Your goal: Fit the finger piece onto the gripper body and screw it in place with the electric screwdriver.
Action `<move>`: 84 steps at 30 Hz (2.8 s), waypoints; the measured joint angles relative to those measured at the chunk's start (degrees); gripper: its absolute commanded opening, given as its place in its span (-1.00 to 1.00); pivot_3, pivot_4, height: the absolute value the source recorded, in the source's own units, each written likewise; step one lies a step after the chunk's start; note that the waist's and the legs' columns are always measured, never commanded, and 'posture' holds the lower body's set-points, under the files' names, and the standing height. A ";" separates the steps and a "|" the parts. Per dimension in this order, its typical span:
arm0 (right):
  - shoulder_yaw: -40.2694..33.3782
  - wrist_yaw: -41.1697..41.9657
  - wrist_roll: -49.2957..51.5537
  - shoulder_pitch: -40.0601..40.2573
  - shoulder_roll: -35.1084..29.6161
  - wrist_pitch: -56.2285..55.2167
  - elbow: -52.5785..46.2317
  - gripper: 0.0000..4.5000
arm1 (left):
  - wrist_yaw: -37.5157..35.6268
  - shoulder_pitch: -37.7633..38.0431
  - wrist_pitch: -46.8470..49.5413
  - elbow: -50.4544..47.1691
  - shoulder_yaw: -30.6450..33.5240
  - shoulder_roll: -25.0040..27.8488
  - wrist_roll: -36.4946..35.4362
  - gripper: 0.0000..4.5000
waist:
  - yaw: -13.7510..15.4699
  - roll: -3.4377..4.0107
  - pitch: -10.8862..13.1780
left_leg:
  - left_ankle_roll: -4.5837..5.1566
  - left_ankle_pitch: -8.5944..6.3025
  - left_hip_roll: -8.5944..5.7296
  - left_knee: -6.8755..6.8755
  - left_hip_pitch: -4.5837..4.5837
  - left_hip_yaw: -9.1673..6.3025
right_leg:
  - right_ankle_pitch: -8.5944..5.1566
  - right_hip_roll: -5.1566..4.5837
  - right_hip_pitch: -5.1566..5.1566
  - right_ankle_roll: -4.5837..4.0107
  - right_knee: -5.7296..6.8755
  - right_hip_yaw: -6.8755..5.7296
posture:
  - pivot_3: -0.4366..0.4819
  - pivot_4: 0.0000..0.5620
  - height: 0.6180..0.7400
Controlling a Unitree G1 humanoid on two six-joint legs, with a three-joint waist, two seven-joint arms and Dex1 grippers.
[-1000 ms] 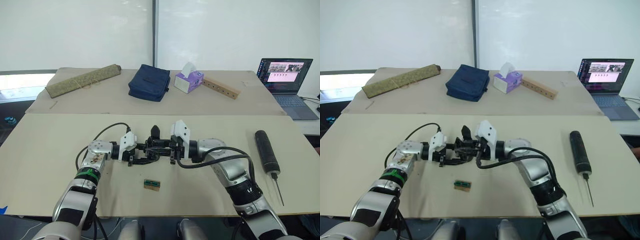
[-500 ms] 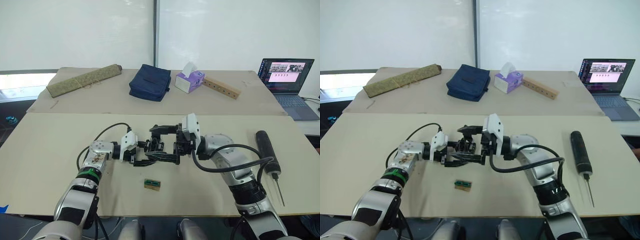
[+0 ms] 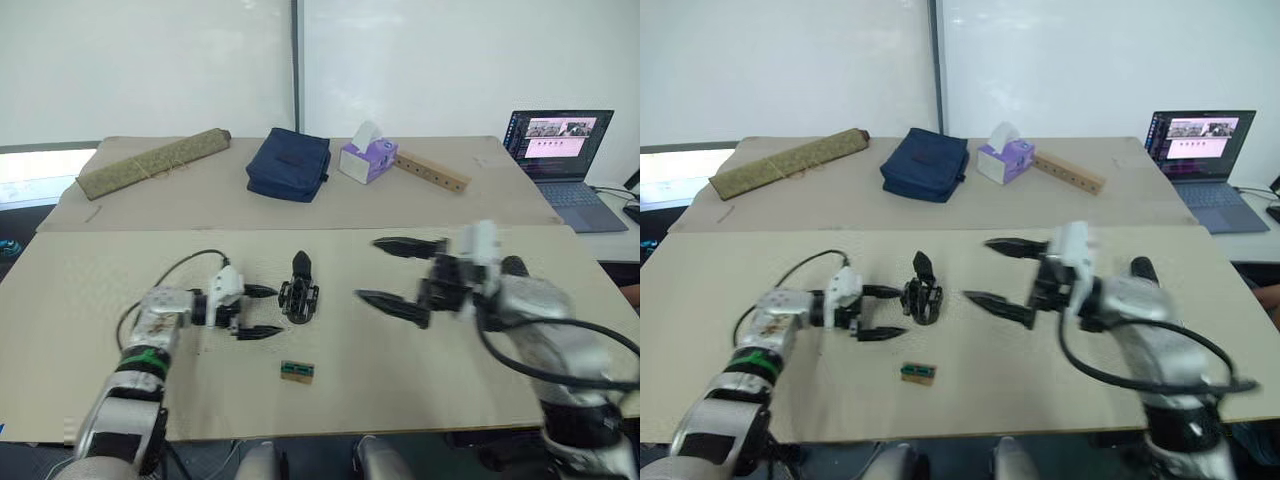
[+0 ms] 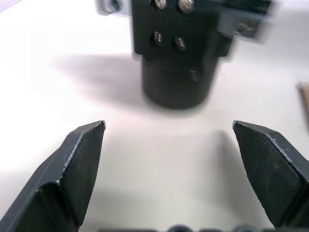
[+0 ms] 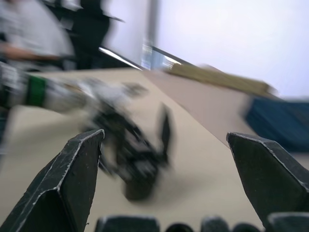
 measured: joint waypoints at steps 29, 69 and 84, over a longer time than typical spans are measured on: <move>-32.59 -23.07 7.14 47.21 7.59 3.08 -9.67 1.00 | 10.45 2.74 42.76 -56.84 2.05 6.42 -26.14 0.99 | 0.23 0.26 0.29 | -0.03 -0.01 -0.11 -0.11 0.54 0.39 | -0.44 -0.07 0.38 0.03 0.02 0.46 | -0.05 -0.47 1.00; 5.22 -7.79 -5.93 -8.57 -26.02 34.46 39.21 -0.15 | 12.28 7.15 43.04 -59.15 3.91 8.18 -27.57 1.00 | 0.57 0.15 0.64 | 0.05 -0.04 -0.15 -0.05 0.20 0.53 | -0.17 -0.06 0.38 0.32 -0.55 0.40 | -0.05 -0.47 1.00; 22.02 -8.00 -6.91 -4.67 -24.62 34.35 2.13 -0.15 | -3.23 22.05 20.48 -49.37 8.25 9.77 -21.10 1.00 | 1.08 0.37 0.69 | 0.05 -0.03 -0.15 0.18 -0.26 0.60 | -0.06 -0.21 0.04 0.34 -0.59 0.31 | -0.05 -0.47 1.00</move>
